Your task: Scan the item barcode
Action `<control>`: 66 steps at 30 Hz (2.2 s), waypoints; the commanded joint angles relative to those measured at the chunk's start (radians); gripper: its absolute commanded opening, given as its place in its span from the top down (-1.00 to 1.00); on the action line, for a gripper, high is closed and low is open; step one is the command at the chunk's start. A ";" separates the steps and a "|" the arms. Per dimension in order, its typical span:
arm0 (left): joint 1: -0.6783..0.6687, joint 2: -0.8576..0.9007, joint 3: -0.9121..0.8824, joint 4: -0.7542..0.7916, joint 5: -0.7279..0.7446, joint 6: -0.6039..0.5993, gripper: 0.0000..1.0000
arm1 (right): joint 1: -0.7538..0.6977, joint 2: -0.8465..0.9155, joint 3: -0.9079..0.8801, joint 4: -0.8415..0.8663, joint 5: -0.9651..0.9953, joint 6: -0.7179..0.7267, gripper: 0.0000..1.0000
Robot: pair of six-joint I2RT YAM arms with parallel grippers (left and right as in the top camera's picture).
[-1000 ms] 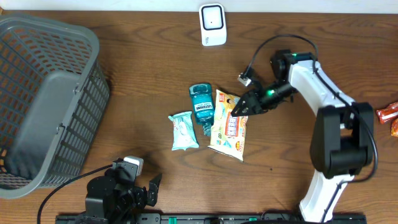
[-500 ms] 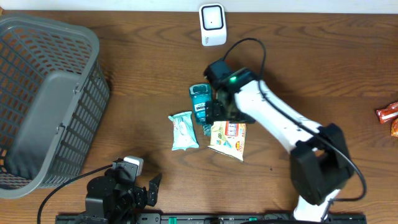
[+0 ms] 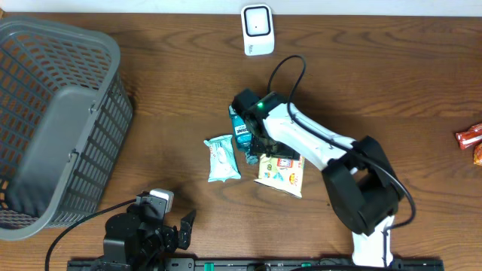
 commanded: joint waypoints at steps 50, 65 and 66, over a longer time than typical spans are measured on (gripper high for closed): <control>-0.001 -0.004 0.002 -0.013 0.005 -0.001 -0.99 | -0.394 -0.154 -0.268 0.428 -1.682 -0.975 0.97; -0.001 -0.004 0.002 -0.013 0.005 -0.001 -0.99 | -0.486 -0.153 -0.344 0.535 -1.555 -1.073 0.98; 0.000 -0.004 0.002 -0.013 0.005 -0.001 -0.99 | -0.483 -0.153 -0.351 0.536 -1.522 -1.073 0.97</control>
